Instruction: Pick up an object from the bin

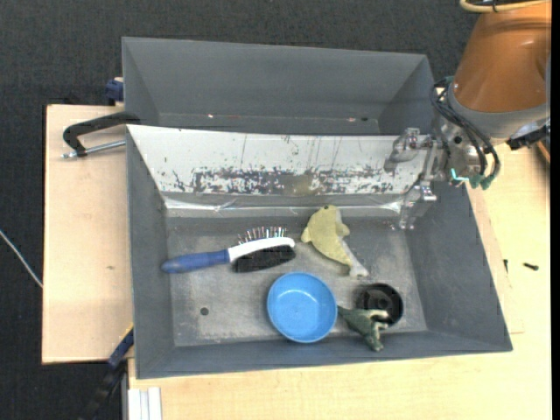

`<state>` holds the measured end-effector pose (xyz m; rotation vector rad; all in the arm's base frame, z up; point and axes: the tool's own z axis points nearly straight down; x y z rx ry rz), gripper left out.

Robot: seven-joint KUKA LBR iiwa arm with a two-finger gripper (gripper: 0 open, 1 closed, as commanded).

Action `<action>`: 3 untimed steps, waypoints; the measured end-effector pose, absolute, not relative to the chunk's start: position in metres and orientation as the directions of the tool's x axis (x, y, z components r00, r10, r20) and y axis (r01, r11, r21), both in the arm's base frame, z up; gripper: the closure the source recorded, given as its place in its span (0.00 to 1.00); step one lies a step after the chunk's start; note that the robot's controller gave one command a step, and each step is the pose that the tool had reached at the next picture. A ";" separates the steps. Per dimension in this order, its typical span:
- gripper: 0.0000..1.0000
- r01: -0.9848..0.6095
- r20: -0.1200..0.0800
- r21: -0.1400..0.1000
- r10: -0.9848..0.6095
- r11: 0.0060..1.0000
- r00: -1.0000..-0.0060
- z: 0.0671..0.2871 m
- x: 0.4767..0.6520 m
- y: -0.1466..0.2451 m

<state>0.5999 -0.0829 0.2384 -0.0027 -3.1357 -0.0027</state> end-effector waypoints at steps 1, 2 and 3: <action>0.00 0.057 -0.006 0.002 0.057 0.998 -0.998 0.071 0.600 -0.043; 0.00 0.219 -0.002 0.002 0.219 0.976 -0.976 0.102 0.581 -0.027; 0.00 0.373 -0.001 0.002 0.373 0.928 -0.928 0.102 0.579 -0.026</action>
Offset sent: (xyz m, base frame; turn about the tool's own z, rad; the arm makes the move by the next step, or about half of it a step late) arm -0.0020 0.0384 -0.1684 0.0557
